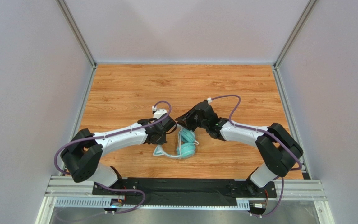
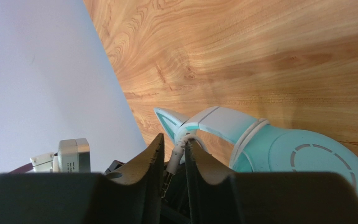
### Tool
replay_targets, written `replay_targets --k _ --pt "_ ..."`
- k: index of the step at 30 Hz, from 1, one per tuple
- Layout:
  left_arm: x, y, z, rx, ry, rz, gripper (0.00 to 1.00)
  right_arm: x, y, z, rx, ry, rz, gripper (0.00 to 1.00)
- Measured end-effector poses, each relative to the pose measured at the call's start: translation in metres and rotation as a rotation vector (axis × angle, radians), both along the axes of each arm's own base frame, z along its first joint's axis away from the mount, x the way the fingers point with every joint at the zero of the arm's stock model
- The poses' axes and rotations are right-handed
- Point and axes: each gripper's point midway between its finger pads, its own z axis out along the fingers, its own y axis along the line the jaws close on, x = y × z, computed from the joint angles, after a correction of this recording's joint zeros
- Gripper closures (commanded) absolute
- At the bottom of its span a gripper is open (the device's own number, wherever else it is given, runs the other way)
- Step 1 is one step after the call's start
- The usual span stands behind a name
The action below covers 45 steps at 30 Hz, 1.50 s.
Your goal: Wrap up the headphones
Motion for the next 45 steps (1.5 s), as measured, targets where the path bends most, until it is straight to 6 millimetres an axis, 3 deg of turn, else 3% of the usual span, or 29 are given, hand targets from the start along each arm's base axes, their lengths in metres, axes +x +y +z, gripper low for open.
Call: replay_targets --k 9,20,21,23,25,27,30,32,35,38,40,43,45 --pt "-0.008 0.003 -0.002 0.020 0.031 -0.031 1.00 0.017 -0.013 0.000 -0.018 -0.029 -0.074 0.72" --pt "-0.009 0.004 -0.002 0.027 0.034 -0.031 1.00 0.013 -0.020 -0.011 -0.050 -0.024 -0.081 0.71" --pt "-0.010 0.006 0.000 0.030 0.032 -0.032 1.00 0.013 -0.021 -0.010 -0.060 -0.027 -0.078 0.69" --pt "-0.009 0.007 0.004 0.039 0.028 -0.032 1.00 0.014 -0.024 -0.002 -0.089 -0.045 -0.071 0.54" --pt "-0.007 0.008 0.011 0.046 0.020 -0.034 1.00 0.019 -0.029 0.016 -0.120 -0.093 -0.070 0.45" --pt "-0.002 0.004 0.021 0.042 0.004 -0.038 1.00 0.027 -0.041 0.049 -0.146 -0.167 -0.089 0.32" --pt "0.006 -0.002 0.038 0.025 -0.022 -0.044 1.00 0.039 -0.070 0.108 -0.183 -0.299 -0.152 0.22" --pt "0.013 -0.005 0.049 0.015 -0.036 -0.047 1.00 0.043 -0.101 0.147 -0.220 -0.386 -0.218 0.18" --pt "0.023 -0.006 0.064 -0.004 -0.049 -0.041 1.00 0.039 -0.155 0.178 -0.304 -0.461 -0.325 0.18" --pt "0.035 0.001 0.080 -0.009 -0.056 -0.022 1.00 0.028 -0.203 0.182 -0.406 -0.470 -0.411 0.17" --pt "0.046 0.005 0.092 -0.015 -0.064 -0.004 1.00 0.017 -0.230 0.173 -0.472 -0.458 -0.448 0.17" --pt "0.065 0.013 0.104 -0.032 -0.067 0.033 1.00 -0.003 -0.256 0.147 -0.568 -0.411 -0.457 0.17" --pt "0.080 0.022 0.106 -0.040 -0.060 0.074 1.00 -0.013 -0.263 0.131 -0.615 -0.378 -0.435 0.17"
